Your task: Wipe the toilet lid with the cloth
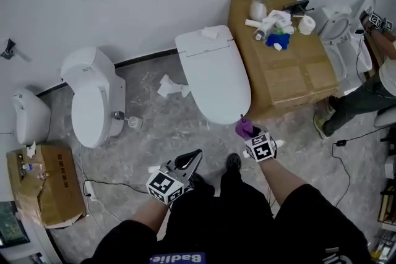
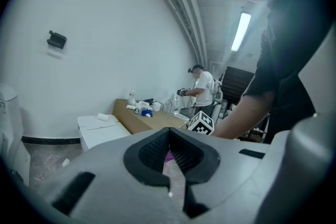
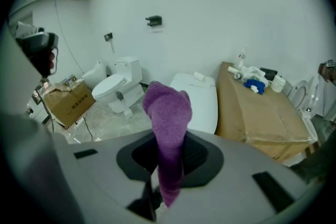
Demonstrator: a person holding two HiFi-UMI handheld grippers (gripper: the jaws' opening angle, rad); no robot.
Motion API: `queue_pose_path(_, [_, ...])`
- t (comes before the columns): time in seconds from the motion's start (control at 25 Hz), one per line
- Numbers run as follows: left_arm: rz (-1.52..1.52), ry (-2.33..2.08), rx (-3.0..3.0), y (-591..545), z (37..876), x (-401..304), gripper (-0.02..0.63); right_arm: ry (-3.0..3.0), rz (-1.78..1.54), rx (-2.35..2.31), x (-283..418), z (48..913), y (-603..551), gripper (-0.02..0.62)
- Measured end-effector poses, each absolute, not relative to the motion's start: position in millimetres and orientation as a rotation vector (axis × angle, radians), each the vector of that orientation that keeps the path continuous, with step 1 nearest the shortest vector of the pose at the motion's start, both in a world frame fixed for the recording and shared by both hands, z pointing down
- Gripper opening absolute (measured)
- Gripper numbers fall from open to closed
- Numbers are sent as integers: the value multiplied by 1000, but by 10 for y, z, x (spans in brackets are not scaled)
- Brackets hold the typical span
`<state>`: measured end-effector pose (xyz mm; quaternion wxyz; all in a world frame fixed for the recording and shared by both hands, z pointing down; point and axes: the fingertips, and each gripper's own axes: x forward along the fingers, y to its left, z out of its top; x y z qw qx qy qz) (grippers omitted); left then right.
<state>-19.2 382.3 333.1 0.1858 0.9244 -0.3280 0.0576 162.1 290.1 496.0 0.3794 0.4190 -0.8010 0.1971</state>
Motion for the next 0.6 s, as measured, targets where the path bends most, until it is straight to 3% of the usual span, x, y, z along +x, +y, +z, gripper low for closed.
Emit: queue_pose_path(0.6, [-20, -977, 2668, 4022, 1978, 146, 17, -2596, 434, 986, 1073, 2388, 3638, 75])
